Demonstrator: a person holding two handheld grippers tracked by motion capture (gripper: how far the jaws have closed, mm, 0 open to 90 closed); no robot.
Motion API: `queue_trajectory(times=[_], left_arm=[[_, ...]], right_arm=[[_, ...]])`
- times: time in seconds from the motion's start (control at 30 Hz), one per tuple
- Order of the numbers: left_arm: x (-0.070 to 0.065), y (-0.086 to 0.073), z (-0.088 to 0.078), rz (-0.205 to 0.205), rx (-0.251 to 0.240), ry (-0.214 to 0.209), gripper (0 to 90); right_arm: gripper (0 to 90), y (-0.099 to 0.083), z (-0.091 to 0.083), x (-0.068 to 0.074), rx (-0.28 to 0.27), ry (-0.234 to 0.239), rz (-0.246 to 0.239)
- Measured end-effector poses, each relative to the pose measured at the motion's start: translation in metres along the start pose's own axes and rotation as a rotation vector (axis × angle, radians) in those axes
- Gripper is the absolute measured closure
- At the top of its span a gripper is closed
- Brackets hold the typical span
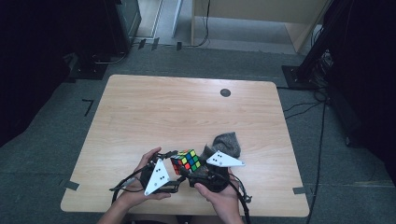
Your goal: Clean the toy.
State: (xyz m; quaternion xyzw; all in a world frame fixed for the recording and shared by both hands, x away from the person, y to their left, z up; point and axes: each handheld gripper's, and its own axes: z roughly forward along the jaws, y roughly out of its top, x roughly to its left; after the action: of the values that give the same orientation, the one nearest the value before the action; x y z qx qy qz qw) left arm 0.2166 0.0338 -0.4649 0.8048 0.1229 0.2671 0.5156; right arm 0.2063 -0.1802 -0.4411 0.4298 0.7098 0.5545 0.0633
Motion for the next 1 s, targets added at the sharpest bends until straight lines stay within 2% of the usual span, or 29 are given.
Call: queue_trajectory(times=[0.17,0.43,0.5,0.57,0.63,0.7,0.77,0.87,1.0], left_arm=[[-0.003,0.000,0.001,0.014,0.005,-0.009,26.8],[-0.004,-0.001,0.002,0.031,0.011,-0.004,28.3],[-0.005,-0.001,0.002,0.035,0.003,0.006,28.9],[-0.003,0.000,-0.001,0.015,-0.014,0.005,33.7],[0.000,0.000,-0.002,-0.002,-0.021,0.012,33.7],[0.003,-0.001,-0.003,-0.026,-0.034,0.005,33.8],[0.004,-0.001,-0.003,-0.030,-0.034,0.008,33.8],[0.008,-0.001,-0.006,-0.038,-0.037,0.033,33.8],[0.019,-0.004,-0.009,-0.084,-0.036,0.060,33.8]], right_arm=[[34.4,-0.001,0.001,-0.009,0.037,0.058,0.092],[33.9,-0.002,0.005,-0.023,0.076,0.125,0.198],[32.4,-0.002,0.005,-0.024,0.075,0.129,0.190],[26.3,-0.001,0.004,-0.024,0.072,0.119,0.166],[24.9,0.001,0.003,-0.024,0.048,0.117,0.122],[23.6,0.003,0.001,-0.021,0.051,0.107,0.075],[22.5,0.003,0.002,-0.019,0.060,0.108,0.055],[21.5,0.005,-0.001,-0.021,0.039,0.117,0.054],[21.2,0.013,-0.015,-0.030,-0.033,0.105,0.063]])
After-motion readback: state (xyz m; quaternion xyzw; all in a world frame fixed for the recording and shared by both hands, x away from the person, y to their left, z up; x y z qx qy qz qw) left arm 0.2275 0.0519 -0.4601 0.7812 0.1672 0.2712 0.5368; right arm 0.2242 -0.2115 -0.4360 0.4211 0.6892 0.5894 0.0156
